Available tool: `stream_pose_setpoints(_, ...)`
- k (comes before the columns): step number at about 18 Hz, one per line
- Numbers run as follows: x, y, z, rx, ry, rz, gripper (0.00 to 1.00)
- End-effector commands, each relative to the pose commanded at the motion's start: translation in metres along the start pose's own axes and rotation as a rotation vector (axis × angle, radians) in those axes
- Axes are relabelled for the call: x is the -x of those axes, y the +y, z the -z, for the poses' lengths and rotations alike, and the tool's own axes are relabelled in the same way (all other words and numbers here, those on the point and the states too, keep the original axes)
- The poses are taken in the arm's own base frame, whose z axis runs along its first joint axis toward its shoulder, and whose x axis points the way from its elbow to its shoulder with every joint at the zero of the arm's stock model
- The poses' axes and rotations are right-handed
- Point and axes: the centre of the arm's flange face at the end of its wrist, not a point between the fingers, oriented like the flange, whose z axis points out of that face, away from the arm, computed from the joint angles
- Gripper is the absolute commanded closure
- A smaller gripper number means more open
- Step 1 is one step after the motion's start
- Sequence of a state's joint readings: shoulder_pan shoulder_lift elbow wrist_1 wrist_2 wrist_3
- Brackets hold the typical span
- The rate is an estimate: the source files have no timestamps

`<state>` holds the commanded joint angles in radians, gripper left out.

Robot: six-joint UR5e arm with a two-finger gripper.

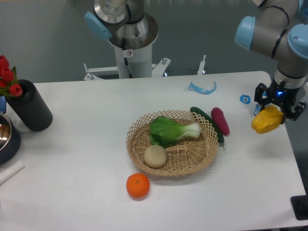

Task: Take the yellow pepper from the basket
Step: 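Hold the yellow pepper raised beside the basket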

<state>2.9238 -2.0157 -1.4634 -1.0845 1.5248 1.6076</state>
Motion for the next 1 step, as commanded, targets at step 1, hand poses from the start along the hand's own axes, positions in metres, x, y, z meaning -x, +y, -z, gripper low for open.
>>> stream_pose_setpoints(1,-0.0005,0.0001,0.0004,0.001,0.000,0.002,0.37)
